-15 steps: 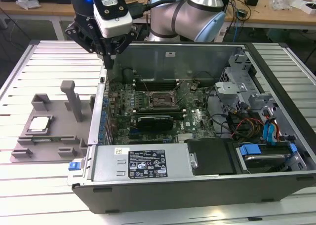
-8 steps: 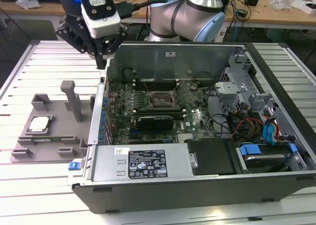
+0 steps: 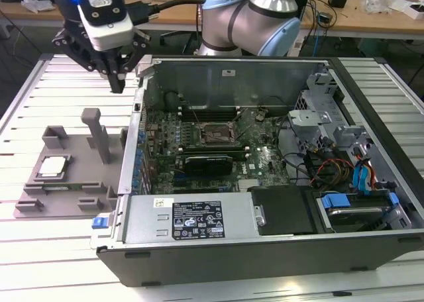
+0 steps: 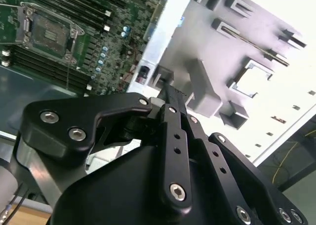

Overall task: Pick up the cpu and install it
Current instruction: 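Reach for the cpu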

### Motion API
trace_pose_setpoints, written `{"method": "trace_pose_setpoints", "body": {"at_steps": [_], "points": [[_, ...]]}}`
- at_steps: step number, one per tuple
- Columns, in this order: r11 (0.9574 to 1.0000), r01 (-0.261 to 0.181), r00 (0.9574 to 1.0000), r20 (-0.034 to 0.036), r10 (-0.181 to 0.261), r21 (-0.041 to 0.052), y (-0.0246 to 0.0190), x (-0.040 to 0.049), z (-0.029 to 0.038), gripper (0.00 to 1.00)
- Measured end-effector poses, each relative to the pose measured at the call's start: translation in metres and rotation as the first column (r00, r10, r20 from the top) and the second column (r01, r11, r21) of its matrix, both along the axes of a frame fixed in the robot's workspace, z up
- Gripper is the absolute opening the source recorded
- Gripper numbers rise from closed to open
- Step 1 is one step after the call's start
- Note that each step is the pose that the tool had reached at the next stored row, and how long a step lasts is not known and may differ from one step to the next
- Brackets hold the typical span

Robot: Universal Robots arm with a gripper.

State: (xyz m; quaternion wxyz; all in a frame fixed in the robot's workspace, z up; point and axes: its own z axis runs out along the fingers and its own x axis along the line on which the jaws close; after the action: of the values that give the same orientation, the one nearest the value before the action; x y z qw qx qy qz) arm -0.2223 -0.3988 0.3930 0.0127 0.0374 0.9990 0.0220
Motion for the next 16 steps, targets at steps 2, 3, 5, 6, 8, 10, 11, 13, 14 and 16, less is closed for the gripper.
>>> {"method": "trace_pose_setpoints", "body": {"at_steps": [2, 3, 5, 6, 8, 10, 11, 13, 14, 16], "points": [[1.0, 0.0, 1.0, 0.0, 0.0, 0.0, 0.0, -0.0044, 0.0, 0.11], [1.0, 0.0, 1.0, 0.0001, 0.0, 0.0001, 0.0, -0.0072, -0.0001, 0.11], [1.0, 0.0, 1.0, 0.0001, 0.0, 0.0, 0.0, -0.0129, -0.0001, 0.11], [1.0, 0.0, 1.0, 0.0001, 0.0, 0.0, 0.0, -0.015, -0.0002, 0.11], [1.0, 0.0, 1.0, 0.0, 0.0, 0.0, 0.0, -0.0195, -0.0002, 0.11], [1.0, 0.0, 1.0, 0.0001, 0.0, 0.0, 0.0, -0.0234, -0.0002, 0.11], [1.0, 0.0, 1.0, 0.0, 0.0, -0.0001, 0.0, -0.0246, -0.0002, 0.11], [1.0, 0.0, 1.0, 0.0, 0.0, 0.0, 0.0, -0.0277, -0.0002, 0.11], [1.0, 0.0, 1.0, 0.0, 0.0, -0.0001, 0.0, -0.029, -0.0002, 0.11], [1.0, 0.0, 1.0, 0.0001, 0.0, 0.0, 0.0, -0.0315, -0.0002, 0.11]]}}
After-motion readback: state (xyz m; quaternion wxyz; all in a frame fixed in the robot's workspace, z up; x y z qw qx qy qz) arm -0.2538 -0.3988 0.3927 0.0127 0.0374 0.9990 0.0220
